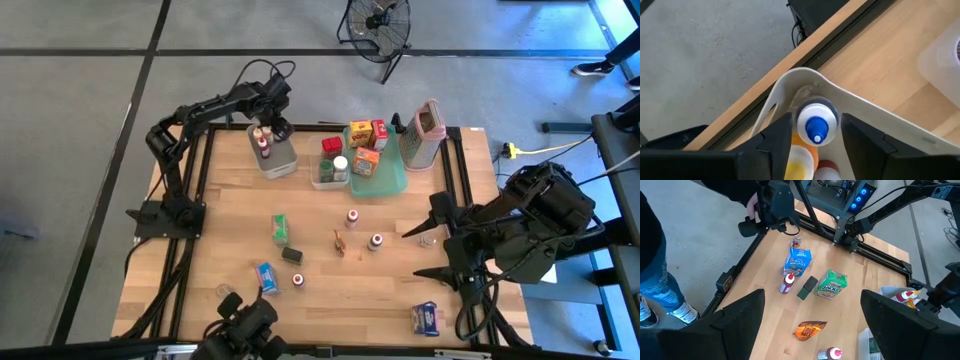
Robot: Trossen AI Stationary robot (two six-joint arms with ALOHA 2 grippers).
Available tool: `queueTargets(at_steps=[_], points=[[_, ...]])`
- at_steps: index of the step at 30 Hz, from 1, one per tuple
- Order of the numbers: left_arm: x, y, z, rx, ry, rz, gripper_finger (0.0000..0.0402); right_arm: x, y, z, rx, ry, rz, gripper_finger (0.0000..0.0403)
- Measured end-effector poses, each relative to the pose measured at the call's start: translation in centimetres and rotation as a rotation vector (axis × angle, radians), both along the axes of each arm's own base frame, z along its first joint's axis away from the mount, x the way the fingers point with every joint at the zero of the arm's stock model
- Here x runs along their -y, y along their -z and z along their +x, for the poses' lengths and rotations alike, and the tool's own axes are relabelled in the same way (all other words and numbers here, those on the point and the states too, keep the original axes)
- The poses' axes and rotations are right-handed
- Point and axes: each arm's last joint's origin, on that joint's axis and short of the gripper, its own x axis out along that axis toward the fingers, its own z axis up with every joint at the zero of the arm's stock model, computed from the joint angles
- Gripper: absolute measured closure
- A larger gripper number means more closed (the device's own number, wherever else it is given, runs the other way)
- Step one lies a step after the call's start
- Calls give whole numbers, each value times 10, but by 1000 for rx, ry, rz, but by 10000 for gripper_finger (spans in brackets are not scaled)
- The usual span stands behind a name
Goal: Pick & Place Kitchen Items
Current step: Put the blue food coloring bottle into the gray bin
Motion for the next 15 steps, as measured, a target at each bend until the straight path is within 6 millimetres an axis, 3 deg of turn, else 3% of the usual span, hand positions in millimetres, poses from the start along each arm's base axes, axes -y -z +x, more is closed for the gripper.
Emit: queueTargets(at_steps=[15], points=[[-1,-2,2,43,14,9,225,1,0,1,0,5,-4,71]])
